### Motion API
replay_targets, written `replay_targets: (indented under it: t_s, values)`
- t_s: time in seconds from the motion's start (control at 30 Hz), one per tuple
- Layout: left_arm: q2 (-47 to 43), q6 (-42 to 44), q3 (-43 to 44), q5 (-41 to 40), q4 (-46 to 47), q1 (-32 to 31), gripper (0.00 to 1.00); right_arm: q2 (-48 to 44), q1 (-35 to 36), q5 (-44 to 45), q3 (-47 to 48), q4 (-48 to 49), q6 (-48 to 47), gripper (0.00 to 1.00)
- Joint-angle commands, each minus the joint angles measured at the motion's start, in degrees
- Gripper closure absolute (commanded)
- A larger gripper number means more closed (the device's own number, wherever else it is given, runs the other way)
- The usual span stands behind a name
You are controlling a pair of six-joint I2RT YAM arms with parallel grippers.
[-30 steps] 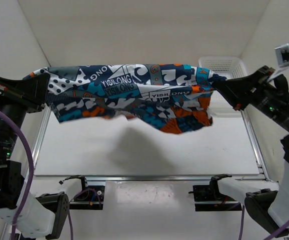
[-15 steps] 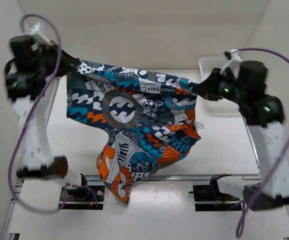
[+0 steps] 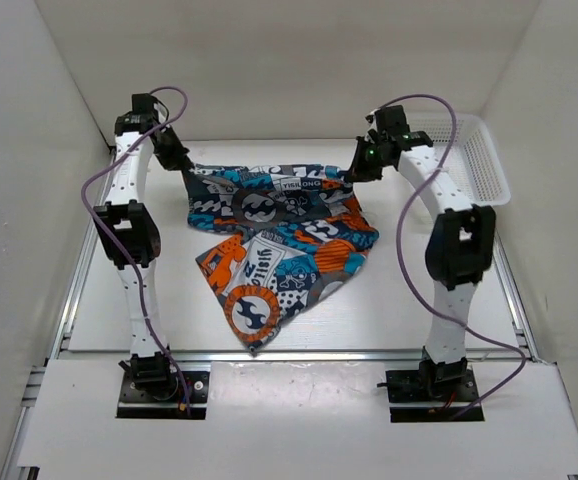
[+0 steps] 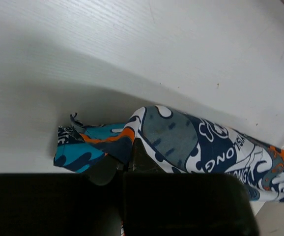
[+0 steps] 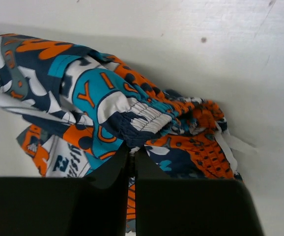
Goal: Fold and stack the shorts
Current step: Fold the shorts
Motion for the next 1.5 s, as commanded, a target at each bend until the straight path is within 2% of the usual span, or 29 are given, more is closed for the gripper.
replay_targets:
  t_s: [0.0,0.07,0.2,0.4,0.43,0.5,0.53,0.63,0.77,0.9,1.03,1.2,1.23,1.27,1.3,1.33,1.37,1.4,1.43,1.47]
  values:
    - [-3.1,2.6,5.4,-9.7,5.1,3.2,0.90,6.1,-3.9,5.6,9.3,-2.2,-3.0,1.00]
    - [-3.7,2.6,6.0,-9.0,5.1,3.2,0.90,8.7,-4.4,4.0,13.4,-3.4,-2.5,1.00]
    - [-11.0,2.6,-1.8,-9.0,5.1,1.6,0.90,7.4,-4.9,3.2,10.8,-3.9,-2.5,1.00]
    - [-34.2,1.9,-24.6,-9.0,3.7,-4.8,0.90,0.5,-6.3,2.9,-0.1,-1.7,-2.5,1.00]
    - [-36.7,0.9,-31.0,-9.0,3.7,-7.5,0.90,-0.8,-6.9,2.9,-1.2,-1.7,-2.5,1.00]
    - [-41.6,-0.5,-37.9,-9.0,4.3,-10.7,0.90,-2.3,-6.9,2.9,-3.5,-1.2,-2.5,1.00]
    - [-46.1,-2.1,-44.1,-9.0,5.0,-14.4,0.90,-4.4,-6.9,3.6,-5.9,-1.2,-2.5,1.00]
    - [-53.6,-5.3,-52.0,-9.5,5.1,-20.3,0.90,-8.4,-7.4,5.5,-11.8,-0.7,-2.5,1.00]
    - [-60.6,-12.5,-64.8,-11.9,5.6,-31.2,0.90,-16.1,-7.4,7.7,-19.5,-0.7,-2.5,1.00]
    - [-63.4,-17.6,-73.5,-13.7,6.7,-37.3,0.90,-20.6,-7.4,9.8,-28.0,-1.3,-1.9,1.00]
    - [-64.0,-21.6,-77.8,-14.6,6.2,-43.4,0.90,-27.6,-7.4,15.2,-38.4,-0.2,-1.3,1.00]
    - [-62.6,-27.2,-83.1,-15.2,5.6,-49.4,0.90,-35.1,-7.4,18.0,-45.3,0.4,-0.6,1.00]
    - [-62.6,-27.8,-83.8,-15.8,5.6,-49.4,0.90,-35.7,-7.4,18.0,-46.1,-0.2,0.0,0.86]
    - [-61.8,-28.3,-84.3,-15.8,5.6,-49.4,0.83,-35.7,-7.4,18.0,-47.6,-0.2,0.0,0.67]
    - [-60.3,-29.0,-84.4,-16.7,4.8,-49.4,0.76,-36.2,-7.4,18.0,-48.2,0.7,0.0,0.44]
    - [-59.5,-29.0,-84.4,-17.3,4.8,-49.4,0.69,-36.2,-7.4,18.0,-48.8,1.4,0.0,0.26]
    - [-58.8,-29.0,-84.4,-17.9,4.8,-49.4,0.56,-36.2,-7.4,17.3,-49.4,2.2,0.0,0.06]
    - [-58.2,-29.0,-83.8,-18.6,4.1,-49.4,0.26,-36.2,-7.4,17.3,-49.4,2.7,0.0,0.01]
    - [-58.2,-29.5,-83.0,-19.8,3.5,-49.4,0.06,-36.2,-7.4,16.6,-49.4,3.3,0.0,0.01]
    - [-58.2,-29.5,-82.3,-20.4,3.5,-49.4,0.00,-36.2,-7.4,16.6,-49.4,3.3,0.5,0.01]
